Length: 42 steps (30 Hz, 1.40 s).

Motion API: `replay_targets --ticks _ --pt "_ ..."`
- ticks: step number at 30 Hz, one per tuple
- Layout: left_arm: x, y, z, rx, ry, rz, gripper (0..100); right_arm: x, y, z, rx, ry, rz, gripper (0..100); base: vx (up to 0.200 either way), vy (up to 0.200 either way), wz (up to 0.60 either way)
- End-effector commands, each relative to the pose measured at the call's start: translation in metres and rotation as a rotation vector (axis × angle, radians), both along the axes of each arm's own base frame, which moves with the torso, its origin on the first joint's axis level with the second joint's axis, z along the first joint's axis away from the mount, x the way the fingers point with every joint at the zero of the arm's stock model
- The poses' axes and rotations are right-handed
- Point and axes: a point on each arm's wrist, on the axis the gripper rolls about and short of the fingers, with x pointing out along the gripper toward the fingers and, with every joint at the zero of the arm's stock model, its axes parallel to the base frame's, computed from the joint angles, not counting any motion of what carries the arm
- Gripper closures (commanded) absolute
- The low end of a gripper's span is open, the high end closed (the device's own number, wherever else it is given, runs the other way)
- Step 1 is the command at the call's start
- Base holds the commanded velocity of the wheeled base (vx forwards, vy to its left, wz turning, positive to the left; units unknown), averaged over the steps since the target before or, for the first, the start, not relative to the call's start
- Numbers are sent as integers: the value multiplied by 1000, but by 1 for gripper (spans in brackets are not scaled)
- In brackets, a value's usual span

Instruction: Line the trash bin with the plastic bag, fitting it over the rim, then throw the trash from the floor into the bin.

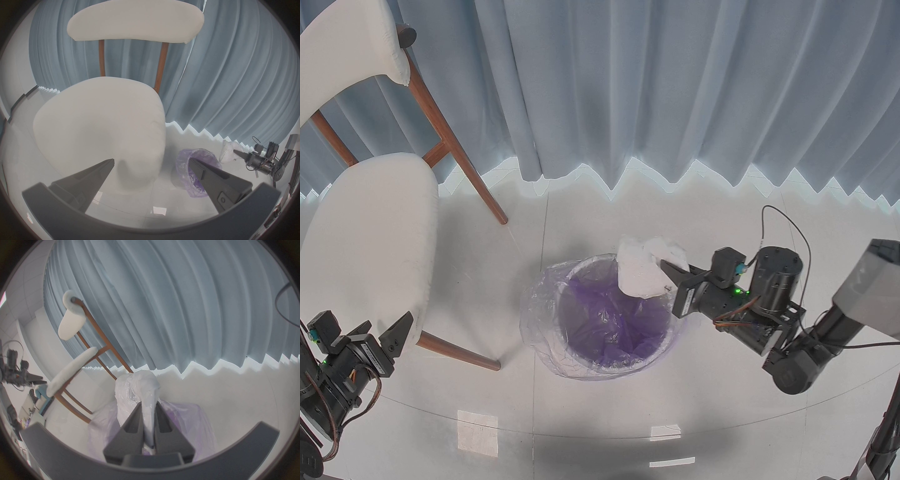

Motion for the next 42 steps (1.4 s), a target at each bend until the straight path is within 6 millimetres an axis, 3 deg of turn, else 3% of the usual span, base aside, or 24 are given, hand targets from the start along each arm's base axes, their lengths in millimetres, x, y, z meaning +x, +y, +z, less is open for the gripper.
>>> replay_targets --ticks 1,10,19,30,31,37,42 --pt "-2 7 0 1 -6 50 0 29 26 -44 -64 11 -8 100 0 0 0" --pt "-6 9 -8 24 23 57 0 41 25 -59 -94 14 -42 100 0 0 0" --pt "-4 9 -8 50 31 58 0 52 31 -87 -114 47 -44 100 0 0 0" --pt "-6 11 -11 58 42 70 0 68 37 -91 -95 18 -53 100 0 0 0" --pt "-7 11 -12 58 45 70 0 69 36 -91 -93 18 -56 0 0 0 0" --pt "-9 11 -15 59 54 70 0 67 34 -88 -82 8 -57 0 0 0 0" --pt "-9 11 -15 59 53 70 0 63 32 -74 -70 -12 -58 0 0 0 0"
